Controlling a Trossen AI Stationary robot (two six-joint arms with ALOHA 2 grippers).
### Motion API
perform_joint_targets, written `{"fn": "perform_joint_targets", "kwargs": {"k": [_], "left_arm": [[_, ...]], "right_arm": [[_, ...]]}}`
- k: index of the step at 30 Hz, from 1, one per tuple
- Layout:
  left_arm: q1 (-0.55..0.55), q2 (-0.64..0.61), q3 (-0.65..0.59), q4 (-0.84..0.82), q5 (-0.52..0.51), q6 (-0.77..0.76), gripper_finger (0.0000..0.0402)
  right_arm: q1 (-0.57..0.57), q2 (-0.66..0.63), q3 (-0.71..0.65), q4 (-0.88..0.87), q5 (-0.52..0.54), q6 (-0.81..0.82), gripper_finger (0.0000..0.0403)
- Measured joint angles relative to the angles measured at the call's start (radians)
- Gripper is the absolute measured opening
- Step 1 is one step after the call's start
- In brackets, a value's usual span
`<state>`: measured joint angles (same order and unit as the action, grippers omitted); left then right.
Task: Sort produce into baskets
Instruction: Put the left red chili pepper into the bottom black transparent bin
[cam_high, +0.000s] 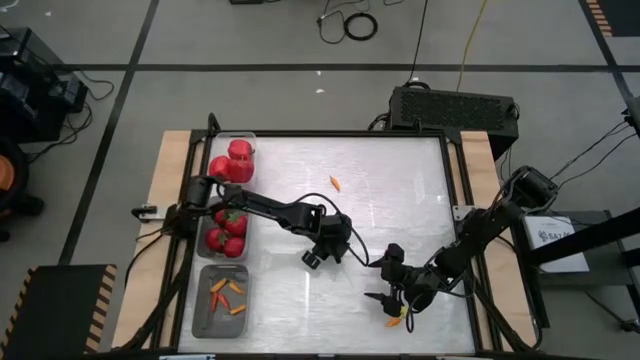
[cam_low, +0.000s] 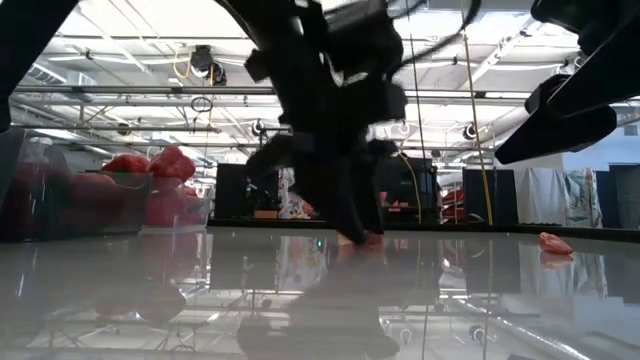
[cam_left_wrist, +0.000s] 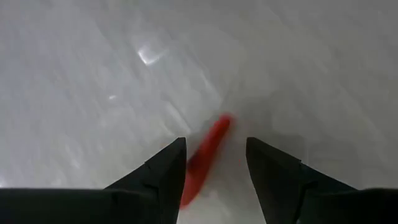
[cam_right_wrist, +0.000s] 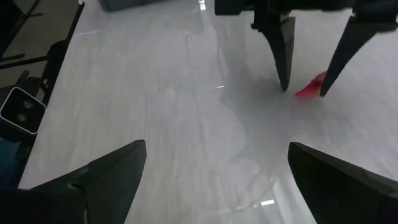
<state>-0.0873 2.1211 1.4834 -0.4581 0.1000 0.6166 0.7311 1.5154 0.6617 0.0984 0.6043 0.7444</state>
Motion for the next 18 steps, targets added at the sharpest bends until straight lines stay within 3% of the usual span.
{"fn": "perform_joint_targets", "kwargs": {"k": [10,18], "left_arm": [[0.003,0.017,0.001,0.004,0.006,-0.005,0.0168],[0.002,0.018,0.001,-0.004,0.007,-0.009,0.0080]], "right_arm": [[-0.005,0.000,0.000,0.001,0.002,0.003,0.0384],[-0.011,0.000,0.000,0.001,0.003,0.016,0.0384]]}}
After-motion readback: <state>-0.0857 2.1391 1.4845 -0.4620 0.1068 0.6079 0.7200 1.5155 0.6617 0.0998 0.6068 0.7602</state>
